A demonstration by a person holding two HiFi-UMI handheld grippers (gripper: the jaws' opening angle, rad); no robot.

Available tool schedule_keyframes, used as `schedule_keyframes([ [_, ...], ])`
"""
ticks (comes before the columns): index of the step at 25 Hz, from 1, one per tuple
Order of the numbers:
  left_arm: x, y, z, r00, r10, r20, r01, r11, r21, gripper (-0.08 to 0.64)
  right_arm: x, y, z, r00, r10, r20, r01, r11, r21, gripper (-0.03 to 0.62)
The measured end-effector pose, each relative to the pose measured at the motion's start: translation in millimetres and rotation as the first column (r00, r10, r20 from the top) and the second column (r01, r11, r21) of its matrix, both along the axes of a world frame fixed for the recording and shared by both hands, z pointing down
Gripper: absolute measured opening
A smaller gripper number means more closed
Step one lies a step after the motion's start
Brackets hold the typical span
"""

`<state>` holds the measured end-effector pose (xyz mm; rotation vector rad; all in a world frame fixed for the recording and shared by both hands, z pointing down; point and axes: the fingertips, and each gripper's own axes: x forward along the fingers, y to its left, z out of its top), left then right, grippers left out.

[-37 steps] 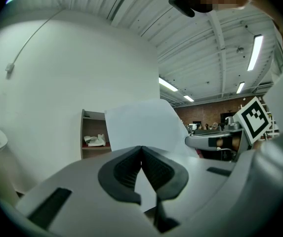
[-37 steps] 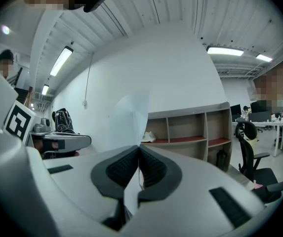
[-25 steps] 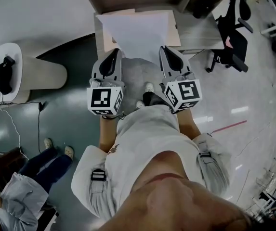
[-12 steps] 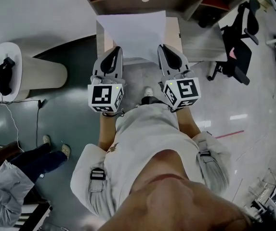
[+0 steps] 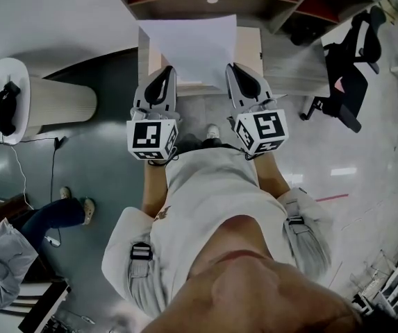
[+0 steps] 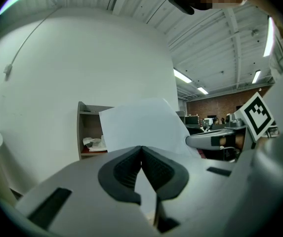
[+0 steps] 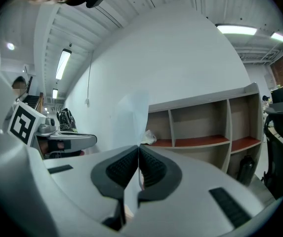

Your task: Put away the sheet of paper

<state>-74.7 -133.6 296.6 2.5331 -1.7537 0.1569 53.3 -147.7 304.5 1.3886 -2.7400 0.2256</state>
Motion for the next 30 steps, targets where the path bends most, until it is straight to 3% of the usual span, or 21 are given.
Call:
schedule_keyframes([
  [11,-2.5,-26.6,31.6,1.0,0.011,-0.01,-0.012,0.998,-0.055,0.02,-5.0,-23.0,29.6,1.0,0.001,-0.017,-0.002,0.998,-0.07,0.02],
  [30,-31.8,-111.4,78.4,0.986,0.164,-0.035,-0.167,0.975,-0.149,0.02,-42.5,-93.2,79.0,0.989,0.114,-0.09,-0.129,0.975,-0.18,0.02],
])
